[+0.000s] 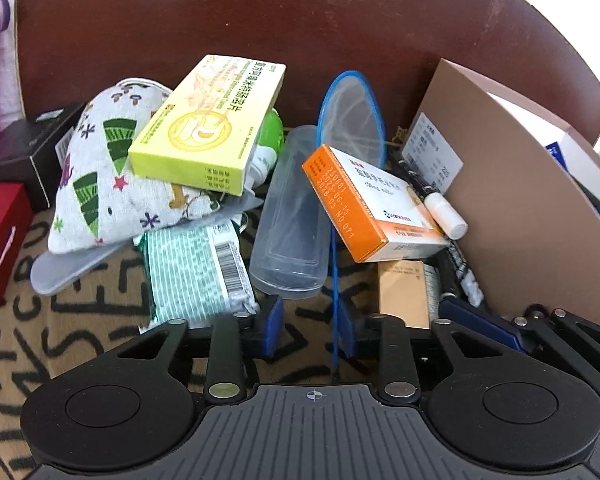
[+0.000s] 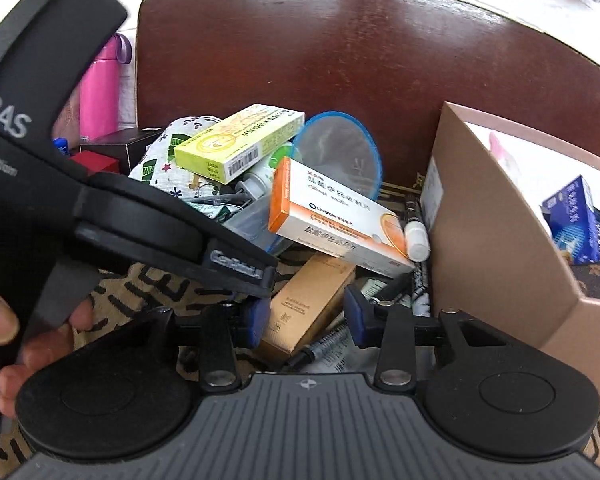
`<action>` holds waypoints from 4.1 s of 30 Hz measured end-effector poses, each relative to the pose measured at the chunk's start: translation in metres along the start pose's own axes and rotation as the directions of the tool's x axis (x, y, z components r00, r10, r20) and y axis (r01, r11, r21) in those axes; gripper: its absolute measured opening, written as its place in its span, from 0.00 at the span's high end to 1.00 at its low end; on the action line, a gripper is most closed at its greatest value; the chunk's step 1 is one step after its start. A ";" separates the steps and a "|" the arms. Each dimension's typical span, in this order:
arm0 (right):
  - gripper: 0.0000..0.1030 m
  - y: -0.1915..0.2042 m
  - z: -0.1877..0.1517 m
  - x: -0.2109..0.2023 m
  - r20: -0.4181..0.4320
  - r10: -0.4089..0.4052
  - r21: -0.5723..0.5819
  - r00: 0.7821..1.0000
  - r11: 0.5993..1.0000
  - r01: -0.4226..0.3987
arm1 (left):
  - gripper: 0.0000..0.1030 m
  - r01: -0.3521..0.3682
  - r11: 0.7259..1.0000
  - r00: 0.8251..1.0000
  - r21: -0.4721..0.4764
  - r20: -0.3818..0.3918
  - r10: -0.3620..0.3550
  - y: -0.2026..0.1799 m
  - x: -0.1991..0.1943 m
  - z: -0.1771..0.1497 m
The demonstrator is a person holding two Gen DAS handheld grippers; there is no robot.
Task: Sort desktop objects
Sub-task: 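Grasp the blue fly swatter handle with left gripper while right grasps gold box, then carry the fly swatter and gold box with both grippers over the cardboard box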
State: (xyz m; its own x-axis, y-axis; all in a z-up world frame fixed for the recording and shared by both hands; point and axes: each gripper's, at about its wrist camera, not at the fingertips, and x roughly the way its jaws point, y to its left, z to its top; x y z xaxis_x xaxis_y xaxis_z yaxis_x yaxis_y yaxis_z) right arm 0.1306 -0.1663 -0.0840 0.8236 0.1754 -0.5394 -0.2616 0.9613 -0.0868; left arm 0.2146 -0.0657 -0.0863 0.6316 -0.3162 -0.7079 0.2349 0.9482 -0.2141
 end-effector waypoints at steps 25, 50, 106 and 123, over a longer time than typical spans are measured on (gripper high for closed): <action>0.63 0.012 -0.062 -0.097 -0.115 0.183 -0.017 0.976 0.982 -0.186 | 1.00 0.013 0.997 0.998 -0.082 -0.057 -0.017 0.001 -0.111 -0.113; 0.61 0.007 -0.092 -0.134 -0.124 0.179 0.037 0.976 0.984 -0.176 | 0.53 -0.075 0.994 0.997 -0.083 -0.014 0.074 -0.008 -0.110 -0.112; 0.67 -0.166 0.022 -0.169 0.224 -0.163 0.153 0.961 0.980 0.131 | 1.00 0.212 0.964 0.947 0.162 0.209 -0.243 -0.202 -0.122 0.079; 0.67 -0.271 0.018 -0.094 0.083 -0.301 0.206 0.950 0.938 0.279 | 1.00 0.164 0.971 0.983 0.175 0.058 -0.177 -0.223 -0.002 0.106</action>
State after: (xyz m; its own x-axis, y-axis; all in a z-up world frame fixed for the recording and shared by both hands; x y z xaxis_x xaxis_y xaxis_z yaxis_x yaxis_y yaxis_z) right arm 0.1334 -0.4397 0.0052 0.9030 -0.1053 -0.4165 0.0886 0.9943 -0.0593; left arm 0.2391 -0.2795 0.0340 0.6216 -0.4800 -0.6190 0.4609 0.8631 -0.2065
